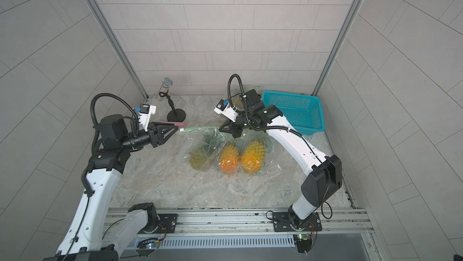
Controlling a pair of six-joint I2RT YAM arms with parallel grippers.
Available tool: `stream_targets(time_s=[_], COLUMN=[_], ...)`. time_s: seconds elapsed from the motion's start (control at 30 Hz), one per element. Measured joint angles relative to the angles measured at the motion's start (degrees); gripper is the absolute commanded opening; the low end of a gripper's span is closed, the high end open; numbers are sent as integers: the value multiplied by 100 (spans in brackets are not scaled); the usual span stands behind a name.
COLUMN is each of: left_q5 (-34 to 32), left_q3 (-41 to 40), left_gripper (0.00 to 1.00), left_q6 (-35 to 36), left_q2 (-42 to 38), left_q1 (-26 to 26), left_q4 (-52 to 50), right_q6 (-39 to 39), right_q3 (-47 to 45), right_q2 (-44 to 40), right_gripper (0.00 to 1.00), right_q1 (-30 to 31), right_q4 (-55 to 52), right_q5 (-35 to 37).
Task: Open the zip-top bag and take out the pineapple
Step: Adjust the zipper food storage bag at the center of the board.
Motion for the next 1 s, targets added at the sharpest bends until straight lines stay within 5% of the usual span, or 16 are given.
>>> stream_targets(time_s=[0.63,1.0], left_q5=[-70,173], left_q3=[-11,-85], left_gripper=[35,9], left_q6=[745,697], left_q2=[-94,-2], left_q1=[2,2], left_q4=[-573,-330], right_q6=[2,2], right_q3=[168,168], right_q2=[92,92], right_gripper=[0,0], right_q1=[37,74], right_q4=[-87,-87], right_q5=[68,70])
